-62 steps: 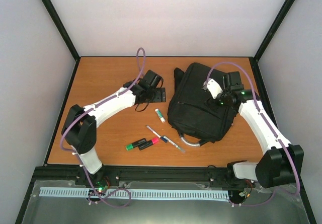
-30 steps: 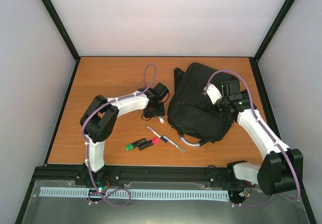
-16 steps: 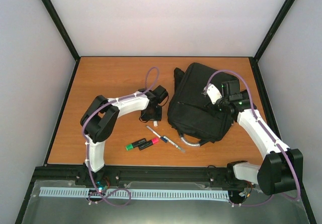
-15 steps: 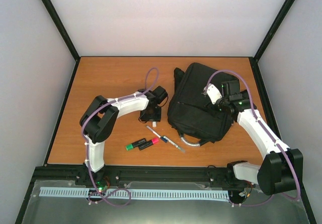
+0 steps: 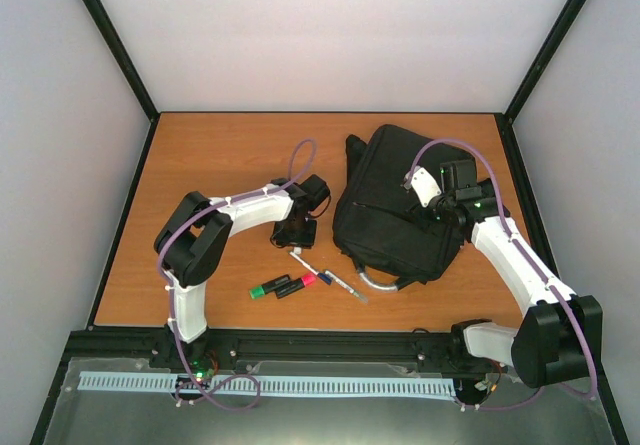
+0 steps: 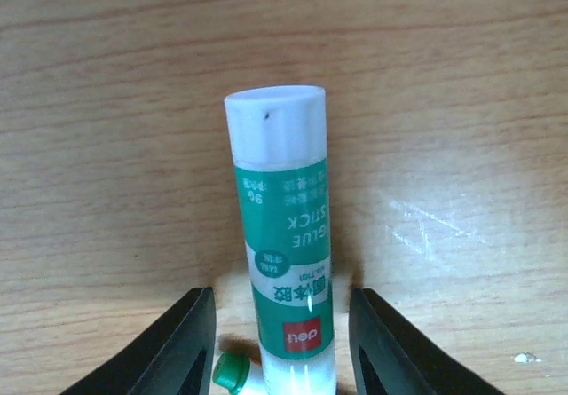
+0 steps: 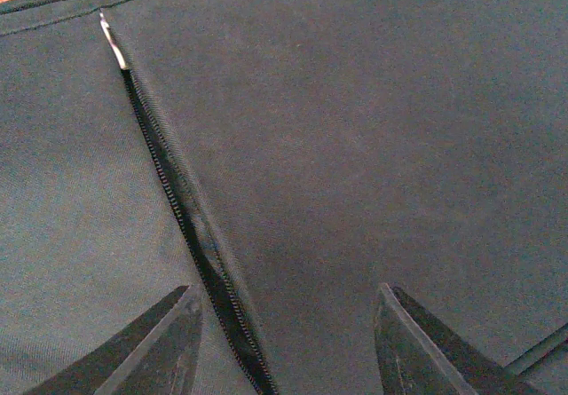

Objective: Pack the student bag
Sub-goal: Pick up the stationery from the center of the board.

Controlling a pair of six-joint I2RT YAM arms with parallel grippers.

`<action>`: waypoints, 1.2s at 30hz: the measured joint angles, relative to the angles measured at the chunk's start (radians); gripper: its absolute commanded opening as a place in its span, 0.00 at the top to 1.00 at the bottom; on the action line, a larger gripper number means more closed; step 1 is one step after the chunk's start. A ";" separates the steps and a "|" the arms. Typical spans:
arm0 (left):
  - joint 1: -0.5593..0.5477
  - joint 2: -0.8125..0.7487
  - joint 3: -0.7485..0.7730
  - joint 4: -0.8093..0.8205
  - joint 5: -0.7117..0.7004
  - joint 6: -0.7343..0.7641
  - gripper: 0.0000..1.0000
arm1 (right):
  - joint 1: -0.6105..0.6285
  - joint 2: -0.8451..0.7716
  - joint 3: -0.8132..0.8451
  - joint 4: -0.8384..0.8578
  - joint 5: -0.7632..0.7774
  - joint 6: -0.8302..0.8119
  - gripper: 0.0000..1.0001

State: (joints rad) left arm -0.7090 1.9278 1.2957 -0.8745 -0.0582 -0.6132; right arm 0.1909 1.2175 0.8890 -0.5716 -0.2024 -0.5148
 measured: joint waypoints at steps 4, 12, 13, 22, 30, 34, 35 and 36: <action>0.000 0.000 0.000 -0.013 -0.002 0.007 0.65 | 0.000 0.000 0.000 0.000 0.000 0.000 0.46; 0.000 0.000 -0.011 -0.019 -0.018 0.013 0.79 | 0.000 0.007 0.002 -0.009 -0.013 -0.001 0.54; 0.000 0.000 -0.011 -0.019 -0.023 0.013 0.81 | 0.000 0.008 0.004 -0.015 -0.014 -0.005 0.53; 0.000 -0.001 -0.011 -0.018 -0.032 0.024 0.93 | 0.002 0.069 0.059 -0.059 -0.008 -0.098 0.49; 0.000 -0.053 -0.011 -0.018 -0.046 0.057 0.99 | 0.022 0.154 0.093 -0.097 0.047 -0.165 0.47; 0.000 -0.129 0.010 -0.014 -0.008 0.109 0.99 | 0.027 0.182 0.097 -0.090 0.086 -0.184 0.48; 0.000 -0.141 0.019 -0.009 0.005 0.122 0.99 | 0.028 0.200 0.100 -0.087 0.091 -0.185 0.49; 0.000 -0.153 0.032 -0.002 0.020 0.135 0.99 | 0.028 0.218 0.102 -0.082 0.094 -0.185 0.51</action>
State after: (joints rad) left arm -0.7090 1.7748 1.3273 -0.8768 -0.0383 -0.4778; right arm 0.2192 1.4357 0.9909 -0.6540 -0.1081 -0.7002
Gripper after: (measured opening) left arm 0.219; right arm 0.526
